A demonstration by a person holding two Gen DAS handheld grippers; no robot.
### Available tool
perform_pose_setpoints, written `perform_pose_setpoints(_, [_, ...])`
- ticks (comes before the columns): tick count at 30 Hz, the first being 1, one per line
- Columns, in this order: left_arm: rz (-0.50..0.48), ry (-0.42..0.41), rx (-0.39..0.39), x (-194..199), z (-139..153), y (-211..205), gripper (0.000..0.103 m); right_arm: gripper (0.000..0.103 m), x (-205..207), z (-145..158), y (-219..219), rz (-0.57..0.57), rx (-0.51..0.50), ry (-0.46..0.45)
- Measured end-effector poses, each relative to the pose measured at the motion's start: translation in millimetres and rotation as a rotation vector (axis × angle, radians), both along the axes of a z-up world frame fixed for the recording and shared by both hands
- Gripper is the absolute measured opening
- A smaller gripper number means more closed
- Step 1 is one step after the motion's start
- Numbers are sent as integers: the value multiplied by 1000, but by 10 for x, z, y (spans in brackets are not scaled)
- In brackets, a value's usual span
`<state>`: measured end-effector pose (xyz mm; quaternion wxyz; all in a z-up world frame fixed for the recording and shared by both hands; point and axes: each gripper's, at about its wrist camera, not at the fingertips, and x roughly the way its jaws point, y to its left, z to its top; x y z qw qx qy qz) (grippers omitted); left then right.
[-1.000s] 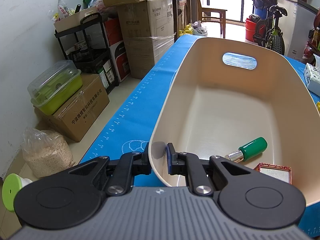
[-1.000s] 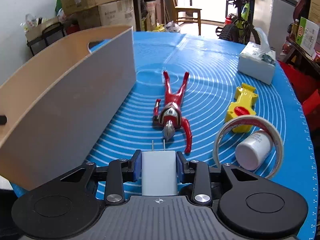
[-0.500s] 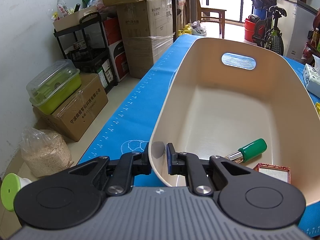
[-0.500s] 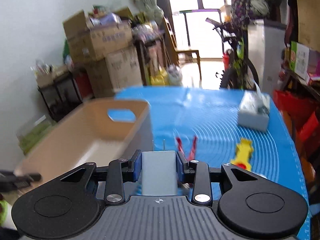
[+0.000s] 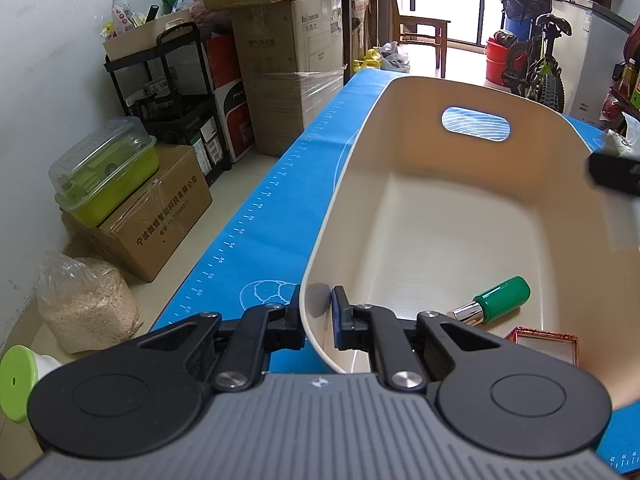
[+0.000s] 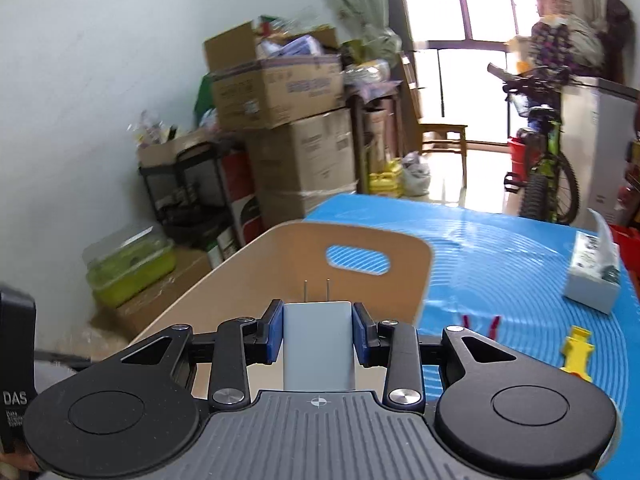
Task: Organize rigid objects
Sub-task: 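Carry the white charger plug into the basket with the right tool and release, then grasp the black earbud case with the right tool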
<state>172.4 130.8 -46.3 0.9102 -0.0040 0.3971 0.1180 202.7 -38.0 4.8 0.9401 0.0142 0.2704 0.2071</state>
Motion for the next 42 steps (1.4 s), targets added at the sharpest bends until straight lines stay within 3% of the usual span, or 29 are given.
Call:
perform_pose_setpoints(11, [2,0,-4,-1,5,2,14,43,55,-363,310,63,-120,138])
perform_pose_setpoints(16, [1,0,-7,0,9,9,14,44,21,-383,290,64,-129,139])
perform_pose_setpoints(18, [2,0,-6,2,10,11,14,52,18,-369,262,58,-119,140])
perform_pose_setpoints(21, [2,0,-6,1,11,11,14,55,7,-320,201,52,-101,135])
perform_pose_setpoints(22, [2,0,-6,1,11,12,14,59,3,-300,173,48,-94,134])
perform_pose_setpoints(23, [2,0,-6,1,12,11,14,69,-3,-279,138,39,-85,132])
perform_pose_setpoints(27, [4,1,-7,0,13,8,14,75,-94,-158,2,7,-55,92])
perform_pose_setpoints(30, [4,1,-7,2,15,7,14,89,-170,-62,-136,-44,-58,60])
perform_pose_setpoints(35, [5,1,-8,-2,14,-1,14,96,-226,-20,-551,-140,21,85])
perform_pose_setpoints(42, [10,0,-10,-15,12,2,14,99,-253,-242,-1054,-278,-6,172])
